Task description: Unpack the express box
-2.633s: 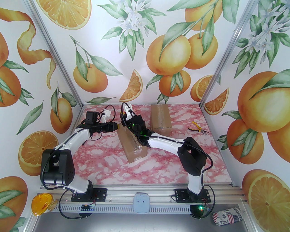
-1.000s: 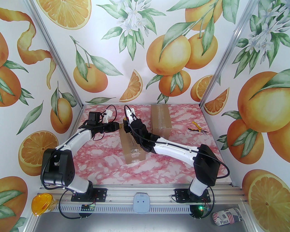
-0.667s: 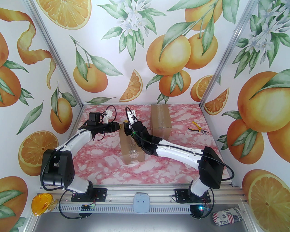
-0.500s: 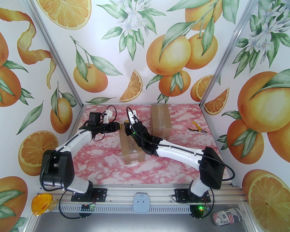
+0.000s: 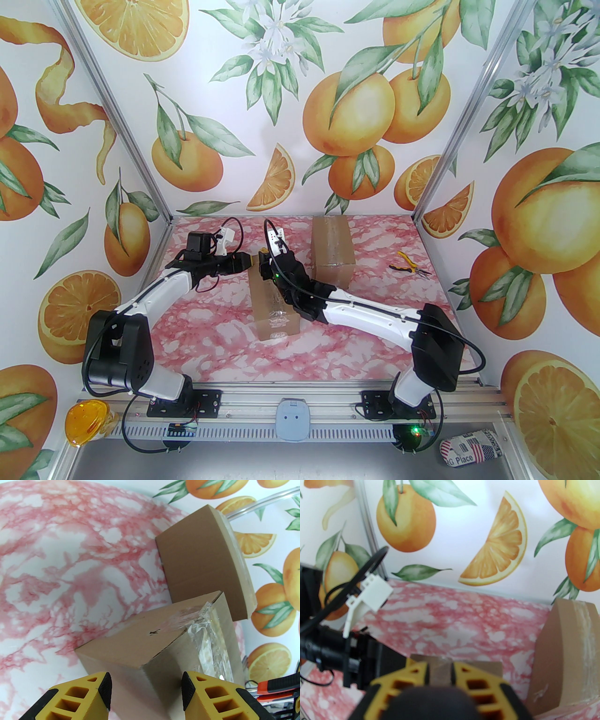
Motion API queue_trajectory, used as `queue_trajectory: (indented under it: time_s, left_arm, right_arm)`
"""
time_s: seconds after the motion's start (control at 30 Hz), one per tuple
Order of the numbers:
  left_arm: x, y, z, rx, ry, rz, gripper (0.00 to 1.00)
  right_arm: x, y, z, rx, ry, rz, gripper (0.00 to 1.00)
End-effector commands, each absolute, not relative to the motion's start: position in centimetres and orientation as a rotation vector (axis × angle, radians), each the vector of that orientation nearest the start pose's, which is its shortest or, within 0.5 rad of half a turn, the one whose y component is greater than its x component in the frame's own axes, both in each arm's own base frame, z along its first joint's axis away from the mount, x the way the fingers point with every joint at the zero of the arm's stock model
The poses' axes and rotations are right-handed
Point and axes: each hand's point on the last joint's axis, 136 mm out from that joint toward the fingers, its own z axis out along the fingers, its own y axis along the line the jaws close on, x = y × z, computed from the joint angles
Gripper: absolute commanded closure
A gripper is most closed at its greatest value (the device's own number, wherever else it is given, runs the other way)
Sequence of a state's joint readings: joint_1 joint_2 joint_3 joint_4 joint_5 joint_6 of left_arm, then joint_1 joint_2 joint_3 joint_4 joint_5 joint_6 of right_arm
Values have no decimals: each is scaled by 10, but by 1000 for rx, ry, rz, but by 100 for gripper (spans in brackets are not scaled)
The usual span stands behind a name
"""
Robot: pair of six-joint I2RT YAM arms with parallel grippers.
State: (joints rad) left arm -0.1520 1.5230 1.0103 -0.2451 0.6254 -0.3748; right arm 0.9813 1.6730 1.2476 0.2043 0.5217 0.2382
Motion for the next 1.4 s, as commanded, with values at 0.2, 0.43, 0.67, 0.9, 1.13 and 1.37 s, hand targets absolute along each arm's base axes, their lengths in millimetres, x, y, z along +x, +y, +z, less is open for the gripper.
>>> queue_trajectory:
  time_s: [0.2, 0.43, 0.67, 0.9, 1.13, 1.37]
  left_arm:
    - [387, -163, 162, -31, 2330, -1012, 45]
    - [405, -165, 162, -103, 2288, -1050, 45]
    - [434, -168, 170, -124, 2240, -1055, 45]
    - [454, -163, 197, 17, 2212, -946, 31]
    - [417, -130, 222, 323, 2166, -587, 16]
    - [352, -130, 243, 652, 1884, -418, 10]
  right_arm:
    - [367, 396, 282, -276, 1748, 438, 99]
    - [392, 392, 279, -219, 1769, 460, 99]
    - [422, 388, 278, -189, 1774, 440, 100]
    - [437, 386, 281, -175, 1780, 433, 100]
    - [432, 378, 284, -150, 1790, 438, 99]
    - [429, 372, 300, -143, 1765, 436, 99]
